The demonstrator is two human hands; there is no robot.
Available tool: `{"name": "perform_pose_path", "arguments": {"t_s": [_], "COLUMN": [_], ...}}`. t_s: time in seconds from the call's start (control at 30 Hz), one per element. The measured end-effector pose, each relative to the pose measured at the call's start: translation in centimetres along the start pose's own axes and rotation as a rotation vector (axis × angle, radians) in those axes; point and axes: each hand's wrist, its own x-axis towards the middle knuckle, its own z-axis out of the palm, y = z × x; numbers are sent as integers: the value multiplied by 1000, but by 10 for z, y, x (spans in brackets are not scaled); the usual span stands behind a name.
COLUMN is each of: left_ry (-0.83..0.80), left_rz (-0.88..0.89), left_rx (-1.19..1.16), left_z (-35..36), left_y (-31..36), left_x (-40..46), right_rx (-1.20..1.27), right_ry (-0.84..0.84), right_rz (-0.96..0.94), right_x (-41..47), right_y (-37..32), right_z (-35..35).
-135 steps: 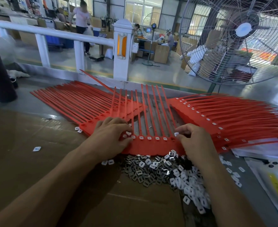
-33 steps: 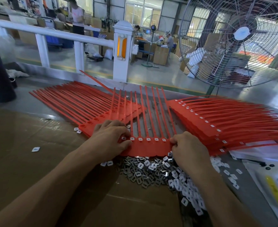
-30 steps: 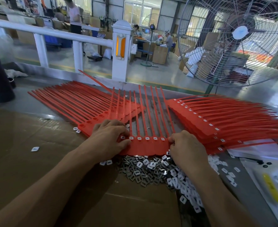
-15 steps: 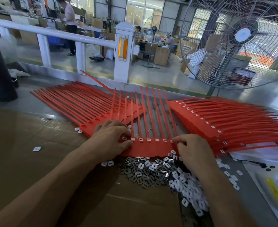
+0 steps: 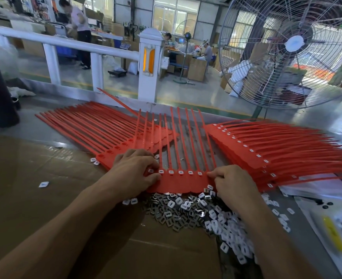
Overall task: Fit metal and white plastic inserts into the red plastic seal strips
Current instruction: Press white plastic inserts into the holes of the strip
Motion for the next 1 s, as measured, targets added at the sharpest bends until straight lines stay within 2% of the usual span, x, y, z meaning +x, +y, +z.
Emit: {"name": "perform_pose_path", "arguments": {"t_s": [0.3,0.77,1.0], "left_ry": [-2,-3,5], "left_rz": [-13,-15,-2], "left_rx": [9,15,22], "left_z": [2,1,0], "left_y": [-1,0,0], "left_x": [3,0,0], "right_rx": [105,61,168], "right_ry": [10,-138,-2], "right_rz": [-46,0,-27], "right_x": [-3,-9,-10], "right_y": [7,-1,-5], "right_z": [-9,-17,-10]}}
